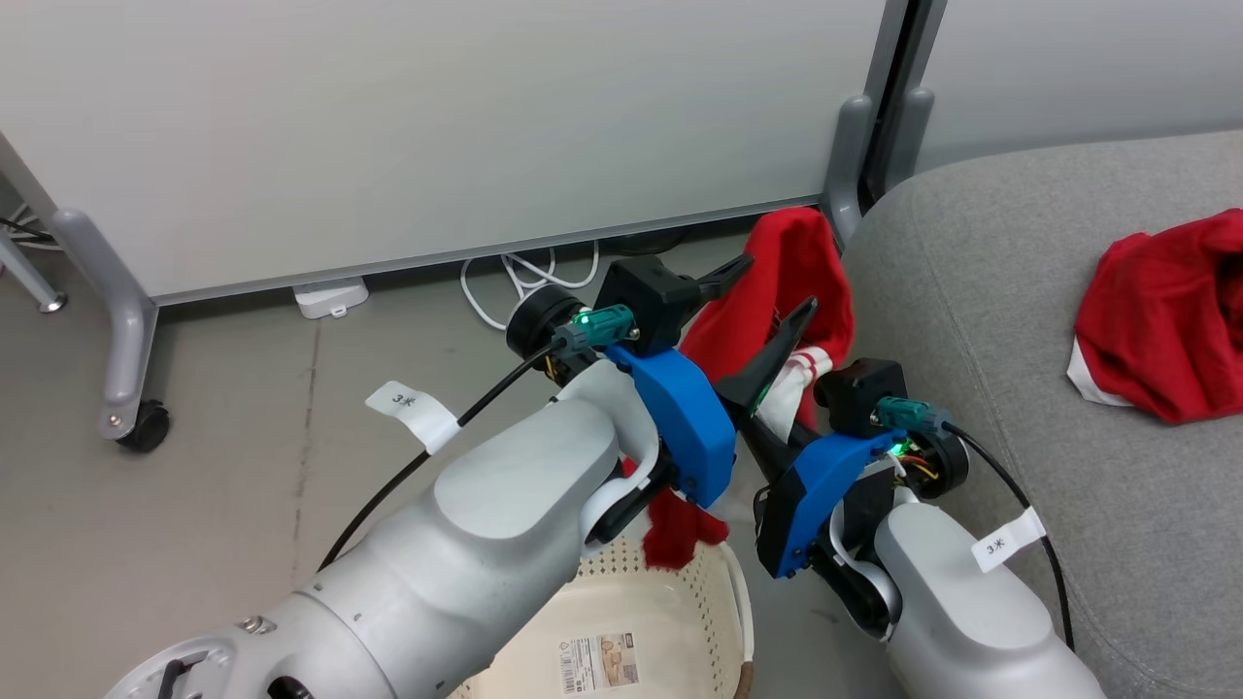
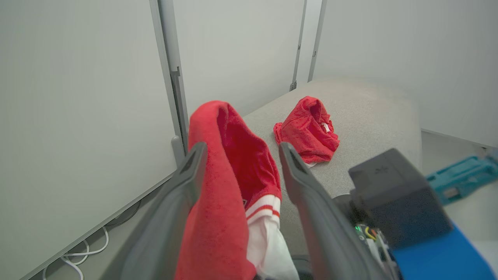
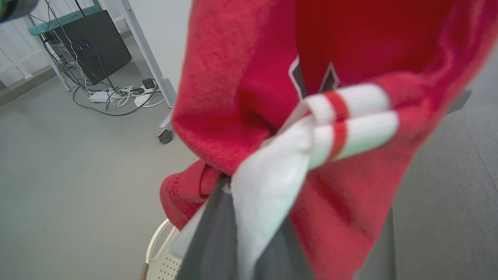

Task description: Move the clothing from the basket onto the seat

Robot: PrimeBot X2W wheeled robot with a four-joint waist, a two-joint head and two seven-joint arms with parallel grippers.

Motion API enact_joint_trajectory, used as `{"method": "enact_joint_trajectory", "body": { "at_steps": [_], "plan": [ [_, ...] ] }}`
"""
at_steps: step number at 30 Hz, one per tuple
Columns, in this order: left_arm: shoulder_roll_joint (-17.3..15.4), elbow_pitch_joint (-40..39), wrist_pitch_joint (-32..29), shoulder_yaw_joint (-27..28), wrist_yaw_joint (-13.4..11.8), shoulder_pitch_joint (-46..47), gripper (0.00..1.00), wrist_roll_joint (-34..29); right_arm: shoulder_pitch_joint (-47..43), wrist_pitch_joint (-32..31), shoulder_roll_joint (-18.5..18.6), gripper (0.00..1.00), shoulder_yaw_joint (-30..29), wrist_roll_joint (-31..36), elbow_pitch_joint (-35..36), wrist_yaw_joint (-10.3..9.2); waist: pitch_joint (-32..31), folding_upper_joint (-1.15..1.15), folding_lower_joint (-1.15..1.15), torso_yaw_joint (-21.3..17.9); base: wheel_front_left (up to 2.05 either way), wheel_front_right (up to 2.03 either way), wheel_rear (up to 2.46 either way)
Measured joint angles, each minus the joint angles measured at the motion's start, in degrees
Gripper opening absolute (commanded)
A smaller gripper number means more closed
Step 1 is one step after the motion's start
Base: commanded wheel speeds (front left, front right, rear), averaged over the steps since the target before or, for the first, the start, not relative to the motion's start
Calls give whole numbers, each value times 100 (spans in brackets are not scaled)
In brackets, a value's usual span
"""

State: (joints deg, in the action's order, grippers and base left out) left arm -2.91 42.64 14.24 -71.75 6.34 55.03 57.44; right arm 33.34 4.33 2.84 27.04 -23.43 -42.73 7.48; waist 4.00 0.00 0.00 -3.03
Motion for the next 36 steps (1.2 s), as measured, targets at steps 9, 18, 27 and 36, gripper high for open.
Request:
{"method": "enact_joint_trajectory", "body": {
  "at_steps": [9, 18, 27, 36],
  "plan": [
    [2, 69, 48, 41, -53, -23, 100, 16, 10, 78, 0, 0, 33, -35, -80, 0, -36, 0, 0, -2, 0, 0, 0],
    [-357, -588, 76, 925, -176, -636, 100, -580, 14, 177, 0, 0, -118, 99, -30, 0, -26, 0, 0, -27, 0, 0, 0],
    [-1089, -1841, 82, 2232, -280, -2224, 100, -1778, -118, 227, 0, 0, -519, 392, 114, 0, 1, 0, 0, -167, 0, 0, 0],
    [-1490, -2555, 82, 3456, -249, -3720, 100, -2493, -322, 114, 0, 0, -754, 605, 527, 0, 62, 0, 0, -452, 0, 0, 0]
  ]
}}
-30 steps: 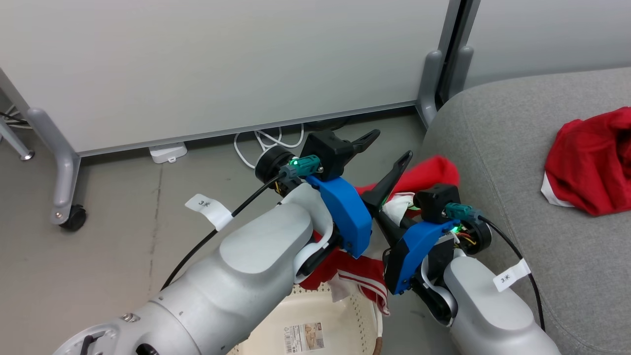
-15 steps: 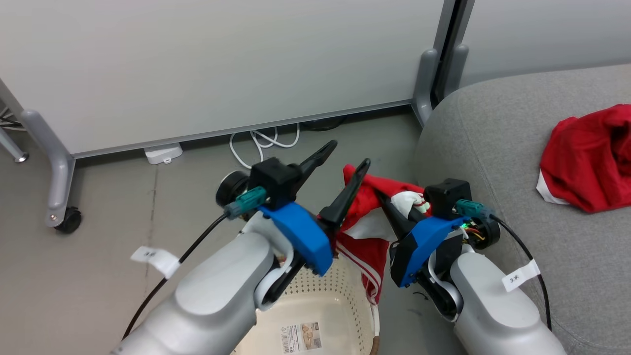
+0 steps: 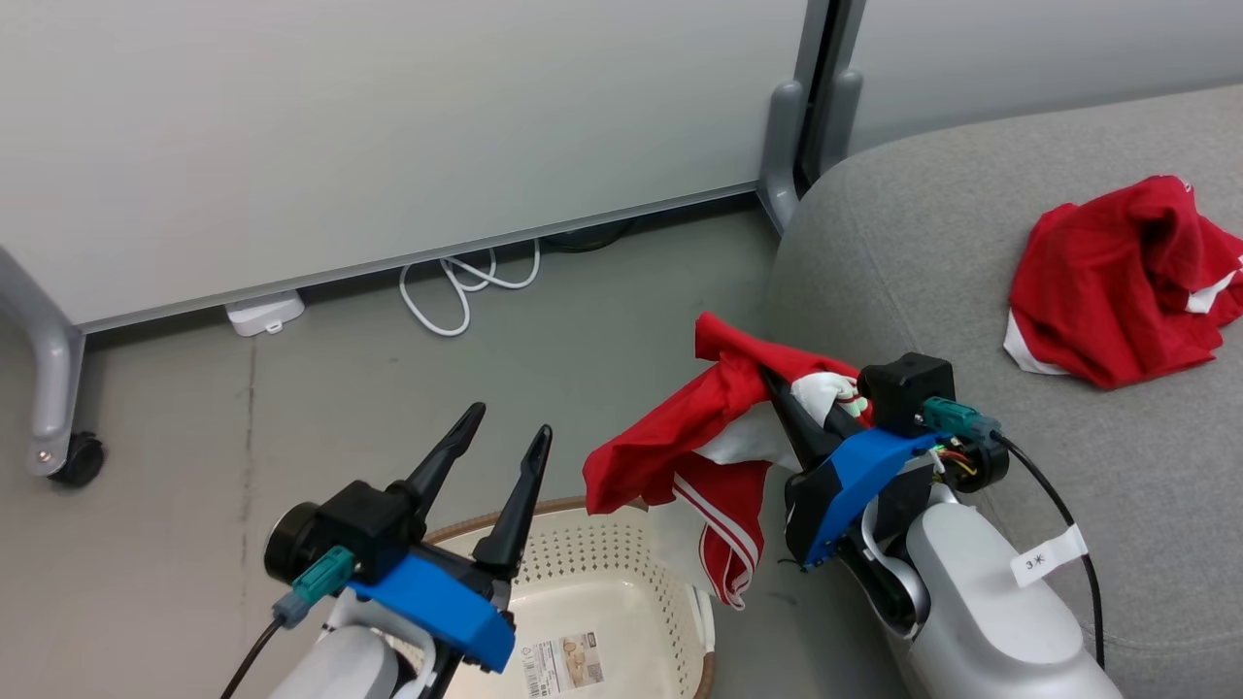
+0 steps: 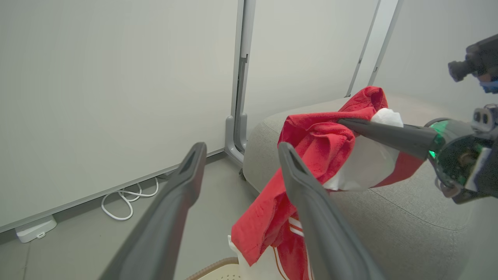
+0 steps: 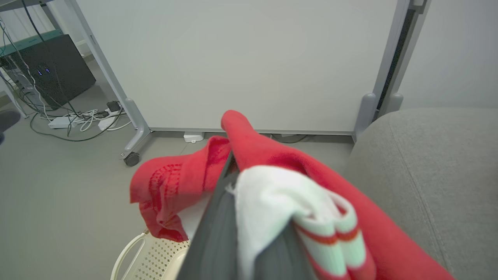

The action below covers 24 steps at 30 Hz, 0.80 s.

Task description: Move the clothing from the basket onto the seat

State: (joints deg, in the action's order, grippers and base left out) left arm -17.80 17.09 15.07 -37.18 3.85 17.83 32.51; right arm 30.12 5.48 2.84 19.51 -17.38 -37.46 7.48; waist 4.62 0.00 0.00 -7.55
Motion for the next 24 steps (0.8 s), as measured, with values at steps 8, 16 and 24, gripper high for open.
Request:
{"method": "enact_joint_trajectory", "body": {
  "at_steps": [8, 16, 24],
  "plan": [
    [79, -354, 0, 786, 76, -665, 100, -533, -170, -140, 1, 0, -118, 66, 369, 0, 58, 0, 0, -374, 0, 0, 0],
    [310, -414, 0, 1254, 178, -940, 100, -853, -370, -238, 0, 0, -125, 88, 653, 0, 88, 0, 1, -1017, 0, 0, 0],
    [372, -383, 0, 1454, 271, -994, 100, -1046, -564, -302, 4, 0, -250, 178, 916, 0, 148, 0, 1, -1723, 0, 0, 0]
  ]
}}
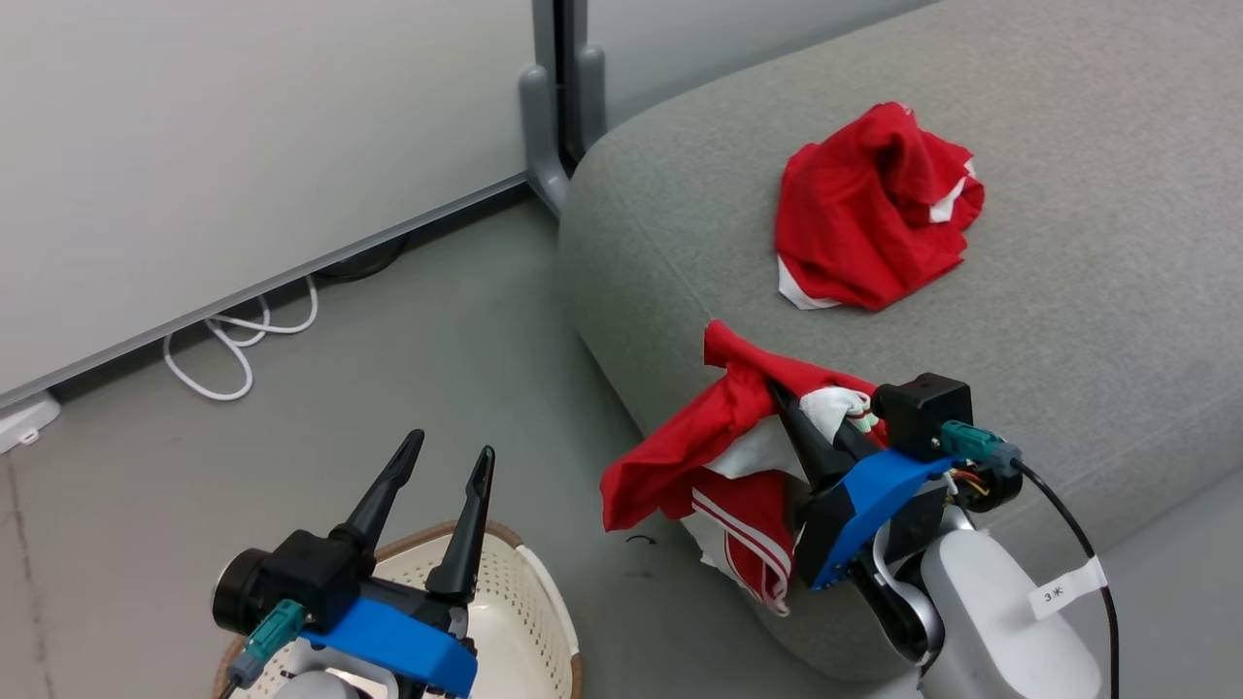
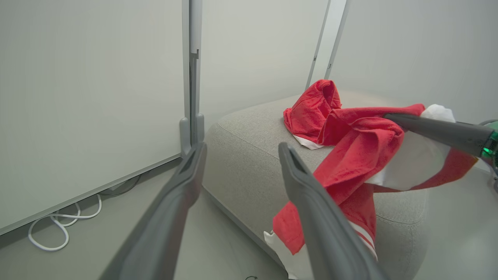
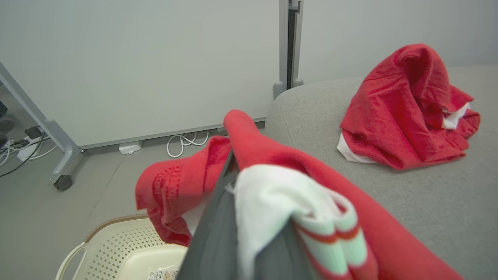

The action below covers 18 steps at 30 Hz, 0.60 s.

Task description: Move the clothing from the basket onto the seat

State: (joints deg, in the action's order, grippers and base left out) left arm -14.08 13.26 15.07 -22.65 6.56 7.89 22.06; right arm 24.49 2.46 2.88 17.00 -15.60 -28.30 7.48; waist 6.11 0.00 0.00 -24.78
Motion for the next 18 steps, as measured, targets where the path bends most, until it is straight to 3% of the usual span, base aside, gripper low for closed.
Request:
{"method": "enact_joint_trajectory", "body": {
  "at_steps": [9, 18],
  "plan": [
    [19, 54, 0, 55, 52, -8, 100, -111, -251, -44, 0, 0, -142, 0, 278, 0, 127, 0, 0, -515, 0, 0, 0],
    [-9, 78, 0, 32, 57, 37, 100, -152, -365, -89, 0, 0, -279, 32, 460, 0, 220, 0, 0, -514, 0, 0, 0]
  ]
}}
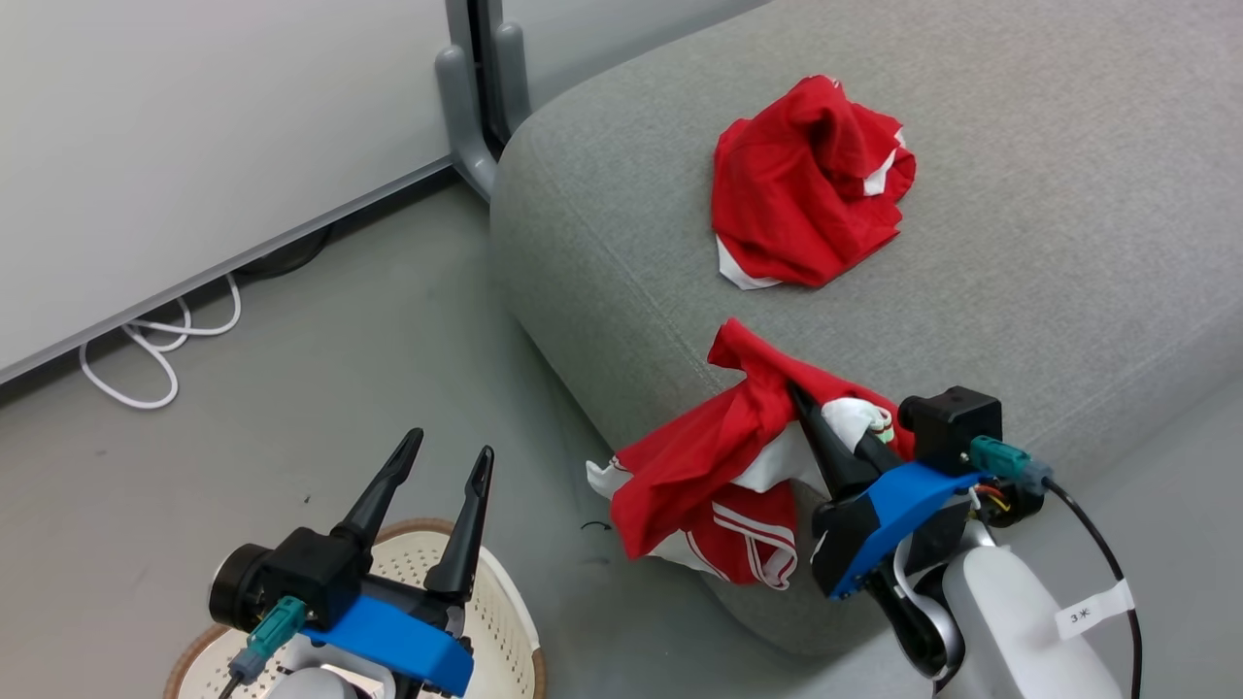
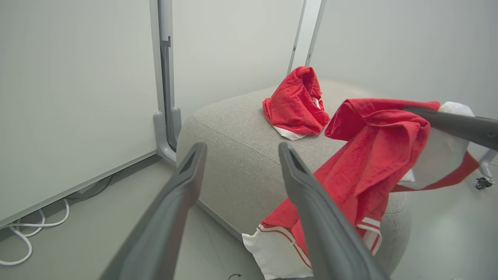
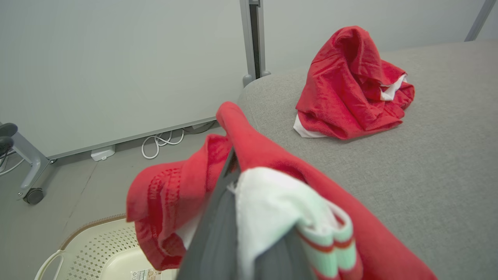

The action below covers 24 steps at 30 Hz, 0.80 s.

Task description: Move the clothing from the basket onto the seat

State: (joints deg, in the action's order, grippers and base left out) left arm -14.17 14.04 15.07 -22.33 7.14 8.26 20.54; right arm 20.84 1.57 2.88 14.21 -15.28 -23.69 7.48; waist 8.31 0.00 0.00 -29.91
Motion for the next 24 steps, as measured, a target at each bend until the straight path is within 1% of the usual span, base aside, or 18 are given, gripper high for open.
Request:
{"method": "enact_joint_trajectory", "body": {
  "at_steps": [4, 8, 13, 16, 17, 20, 24],
  "plan": [
    [-30, -20, 0, -5, 8, 26, 100, -5, 87, -10, -1, 0, -114, -73, 102, 0, 84, 0, 0, 102, 0, 0, 0],
    [-66, -87, 0, -12, 25, 81, 100, -33, 548, -62, 33, 0, -326, -156, 286, 0, 246, 0, 0, 204, 0, 0, 0],
    [-101, -221, 0, -18, 26, 204, 100, -100, 1381, -254, 433, 0, -735, -198, 467, 0, 526, 0, -1, 361, 0, 0, 0],
    [-160, -318, 0, -60, 26, 316, 100, -164, 1913, -454, 758, 0, -996, -282, 510, 1, 738, 0, -1, 470, 0, 0, 0],
    [-193, -337, 0, -71, 26, 359, 100, -203, 2093, -511, 850, 0, -1155, -370, 512, 0, 816, 0, -1, 509, 0, 0, 0],
    [-276, -419, 0, -68, 26, 486, 100, -288, 2596, -721, 944, 0, -1726, -709, 505, 0, 1070, 0, -1, 633, 0, 0, 0],
    [-344, -633, 0, -38, 27, 716, 100, -385, 3281, -925, 1376, 0, -2429, -578, 425, 0, 1458, 0, -1, 816, 0, 0, 0]
  ]
}}
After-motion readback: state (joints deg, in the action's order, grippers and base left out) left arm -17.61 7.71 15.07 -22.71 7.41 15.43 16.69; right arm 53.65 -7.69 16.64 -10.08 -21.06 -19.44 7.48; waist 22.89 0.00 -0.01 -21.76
